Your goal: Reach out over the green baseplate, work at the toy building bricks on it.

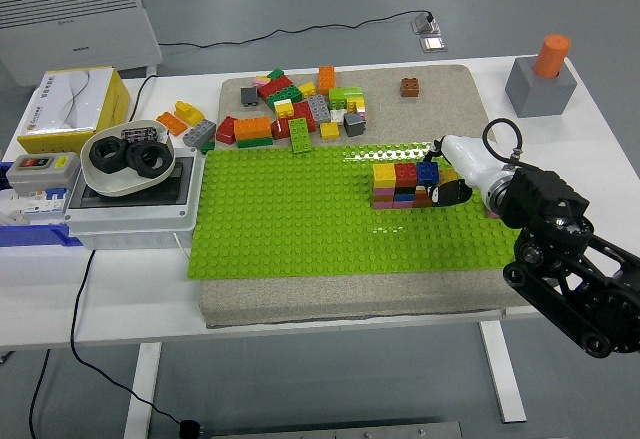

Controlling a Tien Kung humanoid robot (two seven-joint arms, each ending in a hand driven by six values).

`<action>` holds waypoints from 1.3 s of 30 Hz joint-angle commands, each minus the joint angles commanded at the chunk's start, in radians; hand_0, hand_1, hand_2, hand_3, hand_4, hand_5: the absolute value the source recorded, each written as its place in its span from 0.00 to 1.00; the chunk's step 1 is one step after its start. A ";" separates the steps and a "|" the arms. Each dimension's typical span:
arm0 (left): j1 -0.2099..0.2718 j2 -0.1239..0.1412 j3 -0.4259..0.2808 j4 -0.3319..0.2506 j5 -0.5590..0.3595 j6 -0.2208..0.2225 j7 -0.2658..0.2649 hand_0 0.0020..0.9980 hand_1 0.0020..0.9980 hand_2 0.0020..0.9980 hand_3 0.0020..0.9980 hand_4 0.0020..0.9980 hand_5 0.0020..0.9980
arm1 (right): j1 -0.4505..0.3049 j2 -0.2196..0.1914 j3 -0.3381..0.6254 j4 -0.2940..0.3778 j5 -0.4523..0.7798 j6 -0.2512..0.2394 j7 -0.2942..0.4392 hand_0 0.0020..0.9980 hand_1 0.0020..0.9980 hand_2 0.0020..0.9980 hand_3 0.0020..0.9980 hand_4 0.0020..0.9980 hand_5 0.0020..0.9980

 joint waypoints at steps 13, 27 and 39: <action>0.002 -0.001 -0.001 0.001 0.000 0.003 -0.002 0.77 0.71 0.62 0.47 0.57 0.45 | 0.000 -0.001 0.001 -0.002 0.002 -0.003 -0.001 0.78 0.77 0.79 0.66 0.59 0.18; 0.004 -0.001 -0.001 0.001 0.000 0.003 -0.002 0.77 0.71 0.62 0.47 0.57 0.45 | -0.001 -0.002 0.000 0.000 -0.003 -0.001 -0.004 0.78 0.77 0.80 0.66 0.60 0.17; 0.002 0.000 -0.001 0.000 0.000 0.004 -0.002 0.77 0.71 0.62 0.47 0.57 0.45 | 0.002 -0.002 -0.002 0.000 -0.003 -0.001 -0.005 0.79 0.78 0.80 0.66 0.62 0.15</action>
